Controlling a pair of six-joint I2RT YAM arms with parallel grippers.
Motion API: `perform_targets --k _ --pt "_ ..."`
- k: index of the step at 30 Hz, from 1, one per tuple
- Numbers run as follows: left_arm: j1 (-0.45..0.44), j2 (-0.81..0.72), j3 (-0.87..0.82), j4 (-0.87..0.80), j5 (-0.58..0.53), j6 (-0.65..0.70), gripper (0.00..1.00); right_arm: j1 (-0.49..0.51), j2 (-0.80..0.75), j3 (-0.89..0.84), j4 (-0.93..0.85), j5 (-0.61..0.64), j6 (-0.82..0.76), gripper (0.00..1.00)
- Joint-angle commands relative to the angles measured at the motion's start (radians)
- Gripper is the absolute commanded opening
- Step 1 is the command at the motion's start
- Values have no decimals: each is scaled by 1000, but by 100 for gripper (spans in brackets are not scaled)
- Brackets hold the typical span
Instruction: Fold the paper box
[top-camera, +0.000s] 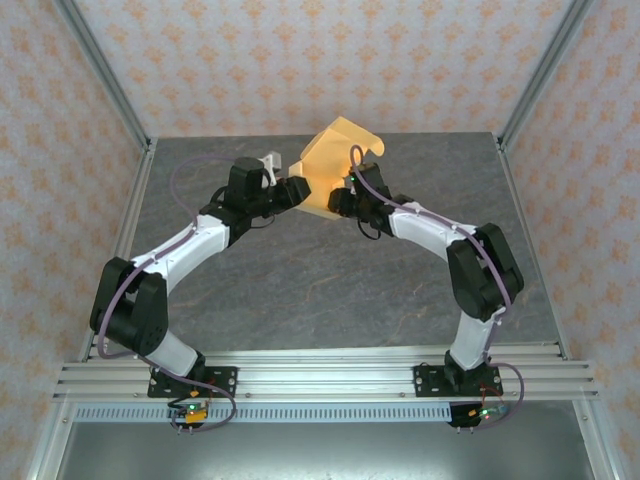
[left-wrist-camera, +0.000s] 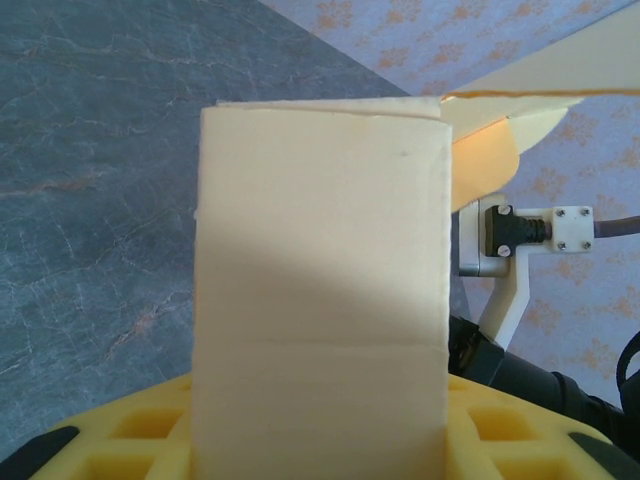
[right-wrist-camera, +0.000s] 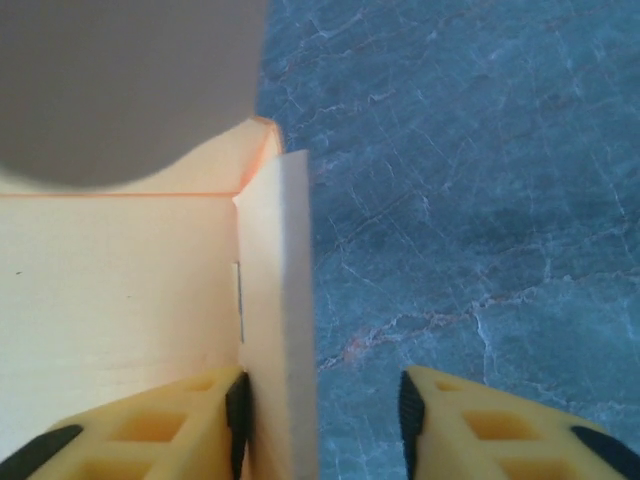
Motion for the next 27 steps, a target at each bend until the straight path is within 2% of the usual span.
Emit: perform_targets --k 1,7,12,14,19,27 --pt "-15 -72 -2 19 -13 45 33 -9 -102 -55 78 -54 7 51" --pt "-15 -73 -13 39 -31 43 33 -45 -255 -172 163 -111 69 65" --pt "-17 -68 -12 55 -16 24 33 -63 -245 -166 196 -200 68 69" --pt "-17 -67 -16 63 -8 18 33 -63 -220 -144 200 -205 69 69" --pt "-18 -88 -26 66 1 7 33 -63 -162 -103 168 -41 85 59" --pt "-21 -103 -42 106 24 -34 32 -58 -54 -11 122 -42 58 49"
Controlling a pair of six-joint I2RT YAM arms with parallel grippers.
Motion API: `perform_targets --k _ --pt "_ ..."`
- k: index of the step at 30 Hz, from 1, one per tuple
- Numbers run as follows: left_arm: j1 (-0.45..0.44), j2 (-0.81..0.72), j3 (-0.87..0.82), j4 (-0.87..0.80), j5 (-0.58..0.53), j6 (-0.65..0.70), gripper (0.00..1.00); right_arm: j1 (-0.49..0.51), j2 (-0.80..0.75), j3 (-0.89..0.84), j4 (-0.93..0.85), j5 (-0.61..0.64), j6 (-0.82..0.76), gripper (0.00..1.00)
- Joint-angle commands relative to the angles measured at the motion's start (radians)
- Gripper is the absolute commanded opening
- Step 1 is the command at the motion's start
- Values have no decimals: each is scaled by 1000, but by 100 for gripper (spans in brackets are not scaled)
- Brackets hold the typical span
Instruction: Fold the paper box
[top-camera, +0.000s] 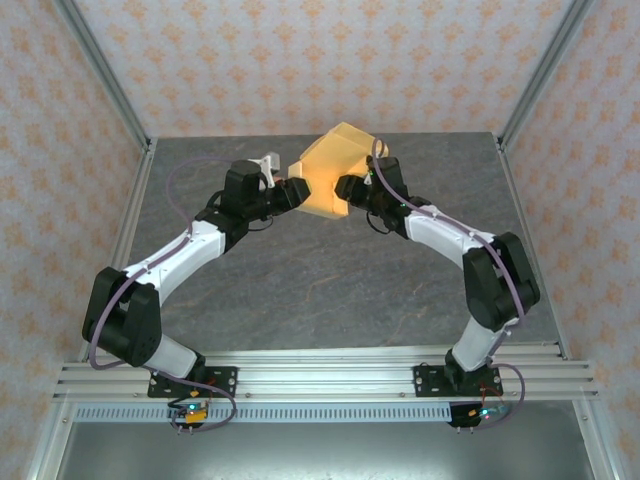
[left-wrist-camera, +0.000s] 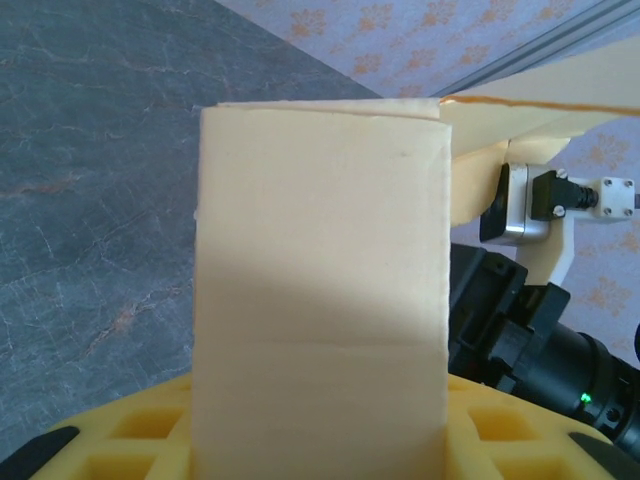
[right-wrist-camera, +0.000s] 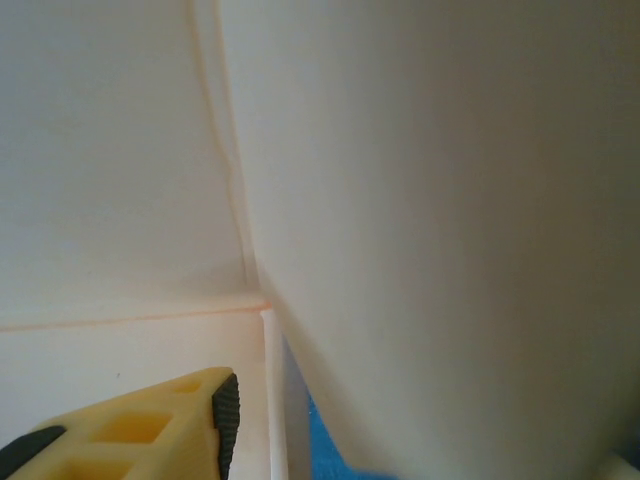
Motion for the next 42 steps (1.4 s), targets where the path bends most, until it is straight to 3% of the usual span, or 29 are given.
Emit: perform_targets --k 1,6,14,22,24,29,32,38,42 --pt "-12 -46 -7 86 25 -23 32 5 30 47 -28 26 -19 49" --pt "-19 -43 2 86 15 -16 32 21 65 71 -45 10 -58 46" --pt "-19 -46 8 103 -24 -33 31 23 31 -21 92 -95 -24 53" --pt "-20 -66 -8 136 -60 -65 31 24 8 -27 17 -38 5 51" --pt "-19 -71 -11 142 -70 -71 31 23 -3 -70 88 -70 28 56" --pt "-19 -88 -24 142 -100 -81 31 -6 -66 -205 397 -208 225 58" --pt "-18 -95 -42 155 -142 -114 31 -37 -110 -234 493 -254 387 63" --pt "-19 -46 -120 396 -153 -405 31 -42 -210 -399 780 -28 814 86" --pt "-25 -21 -113 458 -135 -502 32 -41 -157 -363 882 -7 986 88"
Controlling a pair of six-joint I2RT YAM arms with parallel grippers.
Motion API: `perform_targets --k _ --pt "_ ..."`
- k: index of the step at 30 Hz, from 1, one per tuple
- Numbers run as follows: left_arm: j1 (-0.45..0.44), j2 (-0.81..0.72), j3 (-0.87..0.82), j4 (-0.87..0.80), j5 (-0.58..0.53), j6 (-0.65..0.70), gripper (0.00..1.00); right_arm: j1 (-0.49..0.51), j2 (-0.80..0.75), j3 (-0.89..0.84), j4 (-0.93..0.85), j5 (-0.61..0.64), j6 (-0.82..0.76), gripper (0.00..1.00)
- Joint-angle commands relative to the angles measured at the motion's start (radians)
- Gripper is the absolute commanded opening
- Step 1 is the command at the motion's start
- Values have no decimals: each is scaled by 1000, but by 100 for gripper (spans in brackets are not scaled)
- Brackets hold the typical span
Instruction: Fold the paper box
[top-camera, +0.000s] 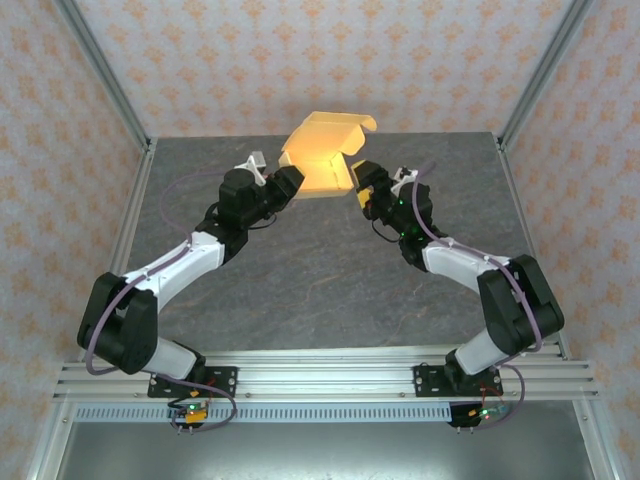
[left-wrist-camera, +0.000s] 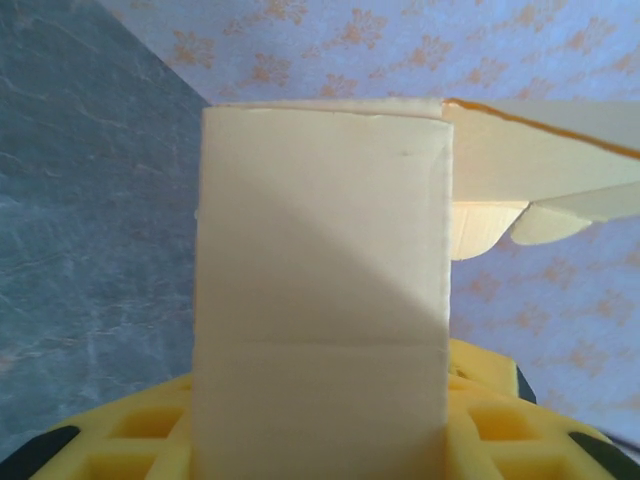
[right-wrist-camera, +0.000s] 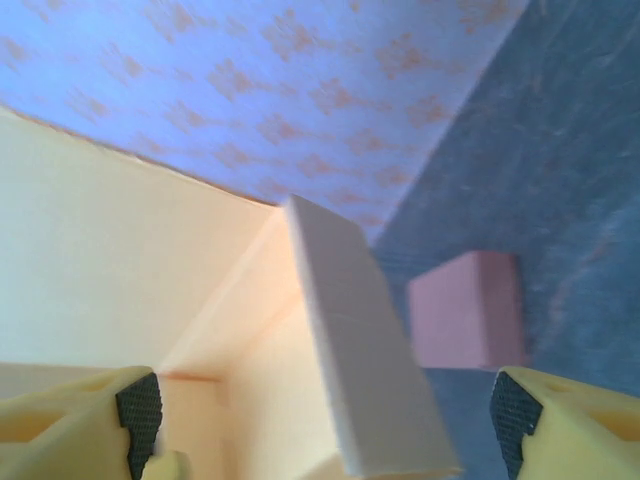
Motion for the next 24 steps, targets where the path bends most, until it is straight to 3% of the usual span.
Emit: perform_targets --k 1,4,6,19,24 --pt "-11 12 6 143 -5 -139 32 0 50 25 226 72 274 88" --pt "-21 9 12 144 -1 -164 32 10 142 56 351 110 435 86" --pt "-26 3 10 152 -12 -178 32 15 186 79 383 121 494 80" --pt "-37 -24 1 143 -28 -214 32 23 270 192 448 91 506 77" --pt "-37 -27 4 144 -32 -217 32 25 274 174 447 99 508 70"
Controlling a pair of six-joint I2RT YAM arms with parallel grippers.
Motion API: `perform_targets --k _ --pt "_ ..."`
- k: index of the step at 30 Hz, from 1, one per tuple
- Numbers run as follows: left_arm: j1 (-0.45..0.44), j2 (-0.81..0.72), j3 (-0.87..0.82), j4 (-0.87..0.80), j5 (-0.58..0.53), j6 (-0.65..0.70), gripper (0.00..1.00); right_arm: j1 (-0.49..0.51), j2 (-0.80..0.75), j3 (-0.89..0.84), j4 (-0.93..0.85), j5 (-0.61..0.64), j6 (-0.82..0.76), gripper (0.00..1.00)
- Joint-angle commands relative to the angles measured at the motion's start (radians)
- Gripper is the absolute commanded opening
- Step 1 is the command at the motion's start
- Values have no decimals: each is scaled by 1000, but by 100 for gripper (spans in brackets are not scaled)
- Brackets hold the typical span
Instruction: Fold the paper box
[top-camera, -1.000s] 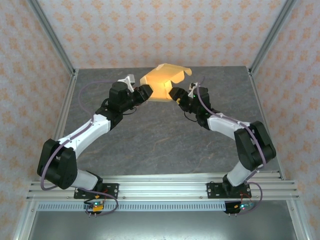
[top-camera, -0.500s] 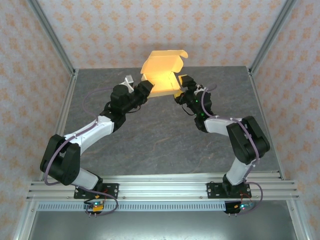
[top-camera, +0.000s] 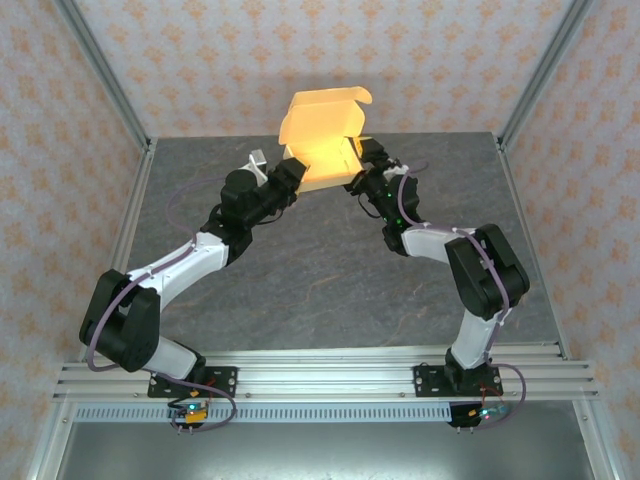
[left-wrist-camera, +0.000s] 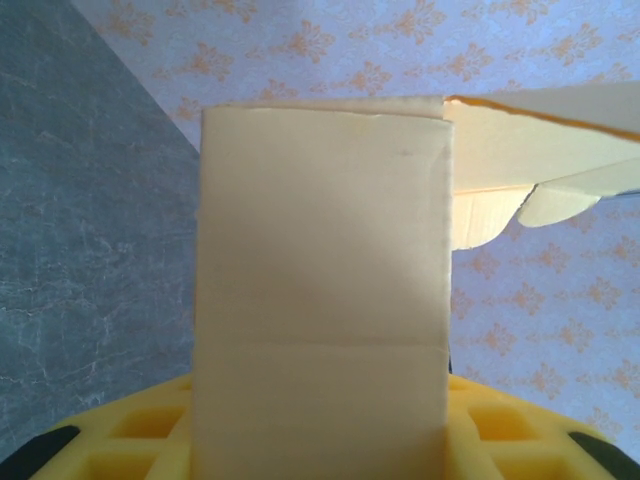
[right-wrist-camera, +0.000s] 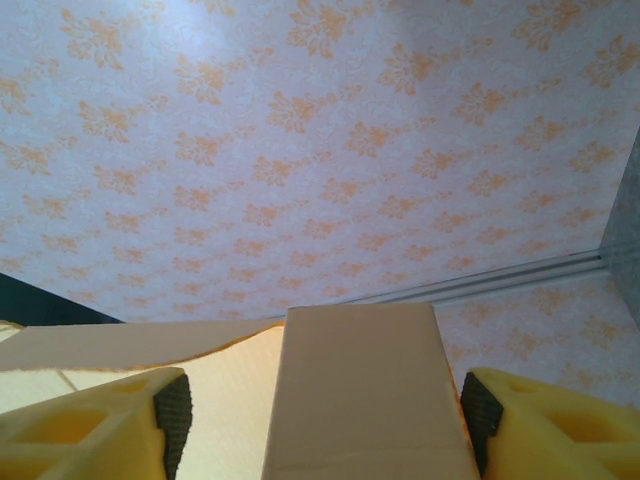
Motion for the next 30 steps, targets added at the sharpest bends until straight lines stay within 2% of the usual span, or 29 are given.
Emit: perform_targets --k 1,3,9,13,19,24,27,30 --pt "-7 -36 5 25 -9 -9 32 4 14 14 94 -2 22 66" --pt "-7 -36 5 24 -3 -10 32 6 15 12 93 -1 21 59" --pt "-5 -44 -9 25 -7 -10 32 8 14 16 58 -22 -1 59" --pt "-7 -46 -7 26 -3 0 32 7 18 31 0 -63 -38 56" --pt "-6 -47 -3 16 -4 22 32 7 34 16 -30 -90 -89 39" --pt "-5 -47 5 -14 -9 57 33 6 20 15 -124 -137 -217 33" --pt "-6 -45 5 -29 -16 75 33 3 -13 -15 -190 -119 -289 34" --pt "-5 -37 -2 -26 -23 79 33 -6 -30 -32 -195 -117 -307 47"
